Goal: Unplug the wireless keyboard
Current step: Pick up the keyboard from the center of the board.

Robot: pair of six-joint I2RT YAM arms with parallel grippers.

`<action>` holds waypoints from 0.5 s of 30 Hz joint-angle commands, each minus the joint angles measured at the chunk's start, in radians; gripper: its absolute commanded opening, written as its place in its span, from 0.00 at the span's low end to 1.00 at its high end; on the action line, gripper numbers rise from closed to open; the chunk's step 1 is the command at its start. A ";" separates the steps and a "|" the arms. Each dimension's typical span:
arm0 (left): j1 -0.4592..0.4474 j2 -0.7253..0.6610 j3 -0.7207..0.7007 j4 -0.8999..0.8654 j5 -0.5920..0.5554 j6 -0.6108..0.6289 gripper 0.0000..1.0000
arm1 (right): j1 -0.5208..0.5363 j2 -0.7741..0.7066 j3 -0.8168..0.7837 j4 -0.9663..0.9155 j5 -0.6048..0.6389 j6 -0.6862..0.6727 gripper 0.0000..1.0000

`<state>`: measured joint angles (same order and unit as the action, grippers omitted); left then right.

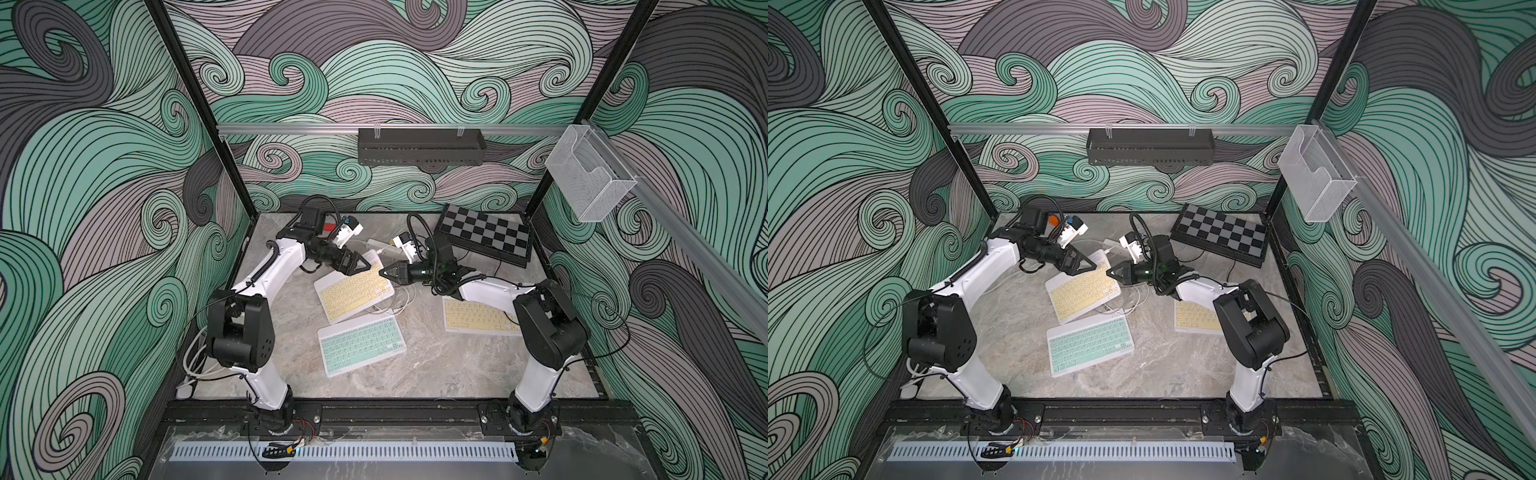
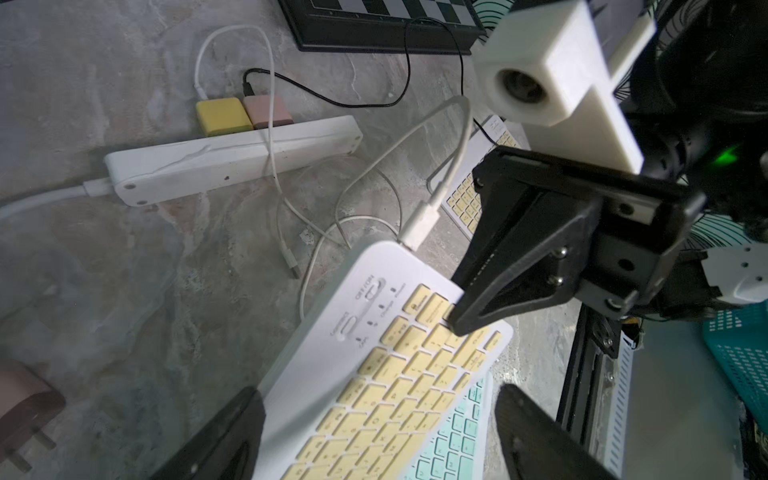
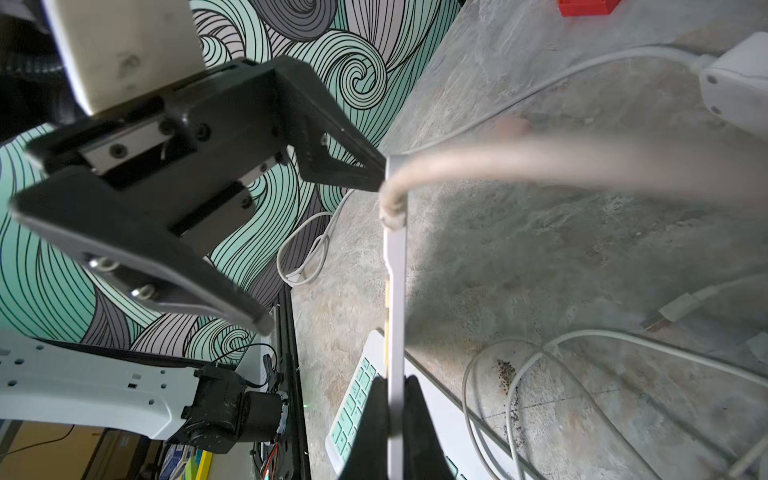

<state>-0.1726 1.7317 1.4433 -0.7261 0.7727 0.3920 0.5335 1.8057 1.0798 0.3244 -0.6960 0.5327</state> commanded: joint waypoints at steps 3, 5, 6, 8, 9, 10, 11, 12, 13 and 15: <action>0.027 0.079 0.132 -0.166 0.133 0.233 0.85 | 0.006 -0.059 0.014 0.039 -0.096 -0.107 0.00; 0.029 0.080 0.126 -0.173 0.131 0.249 0.83 | 0.007 -0.062 0.016 0.035 -0.105 -0.117 0.00; 0.030 0.074 0.116 -0.162 0.129 0.251 0.83 | 0.008 -0.064 0.016 0.035 -0.109 -0.120 0.00; 0.035 0.066 0.094 -0.140 0.139 0.253 0.83 | 0.007 -0.068 0.015 0.031 -0.104 -0.125 0.00; 0.037 0.066 0.087 -0.137 0.156 0.259 0.83 | 0.008 -0.068 0.015 0.029 -0.101 -0.127 0.00; 0.038 0.068 0.083 -0.135 0.168 0.264 0.81 | 0.008 -0.069 0.016 0.031 -0.102 -0.128 0.00; 0.040 0.076 0.085 -0.144 0.175 0.271 0.80 | 0.008 -0.068 0.014 0.040 -0.112 -0.128 0.00; 0.039 0.083 0.090 -0.154 0.178 0.278 0.77 | 0.009 -0.069 0.015 0.049 -0.120 -0.128 0.00; 0.041 0.094 0.100 -0.173 0.183 0.288 0.70 | 0.009 -0.068 0.015 0.050 -0.121 -0.128 0.00; 0.042 0.114 0.127 -0.219 0.193 0.307 0.56 | 0.010 -0.067 0.022 0.046 -0.123 -0.131 0.00</action>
<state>-0.1390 1.8137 1.5333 -0.8627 0.9054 0.6247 0.5354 1.7779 1.0798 0.3264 -0.7643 0.4217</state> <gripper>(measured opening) 0.605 0.076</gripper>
